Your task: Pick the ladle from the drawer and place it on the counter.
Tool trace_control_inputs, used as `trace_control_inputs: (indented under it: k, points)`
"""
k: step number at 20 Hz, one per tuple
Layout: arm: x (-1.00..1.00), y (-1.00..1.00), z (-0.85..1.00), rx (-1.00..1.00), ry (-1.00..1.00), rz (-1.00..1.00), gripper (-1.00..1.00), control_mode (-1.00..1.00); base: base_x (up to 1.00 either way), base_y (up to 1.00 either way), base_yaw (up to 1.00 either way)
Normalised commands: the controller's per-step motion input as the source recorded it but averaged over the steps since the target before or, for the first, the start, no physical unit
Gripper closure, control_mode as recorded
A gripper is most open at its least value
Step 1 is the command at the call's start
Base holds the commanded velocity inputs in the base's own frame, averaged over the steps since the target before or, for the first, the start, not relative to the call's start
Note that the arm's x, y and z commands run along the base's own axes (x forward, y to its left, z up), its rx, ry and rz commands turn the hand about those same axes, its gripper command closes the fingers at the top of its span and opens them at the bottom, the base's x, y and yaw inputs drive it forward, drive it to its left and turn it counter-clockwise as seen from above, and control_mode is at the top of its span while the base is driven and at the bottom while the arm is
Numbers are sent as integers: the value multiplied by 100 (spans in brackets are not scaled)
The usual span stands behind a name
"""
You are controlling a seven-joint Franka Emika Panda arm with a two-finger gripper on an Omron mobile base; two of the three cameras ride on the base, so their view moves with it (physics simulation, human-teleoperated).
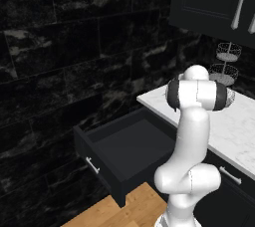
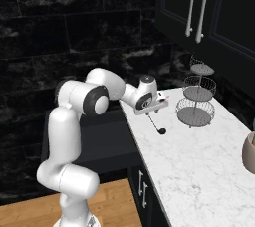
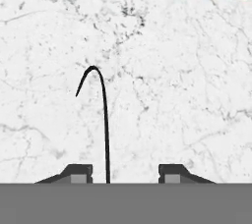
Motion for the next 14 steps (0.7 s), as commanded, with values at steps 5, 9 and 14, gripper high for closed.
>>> trace_control_inputs:
  k: [5,9,14]
  points:
    - [-1,15,78,-1,-8,0,-100,-100,0,0,0]
    - [-37,16,100,0,3,0,-100,-100,0,0,0]
    - [-75,42,100,0,21,0,-100,-100,0,0,0]
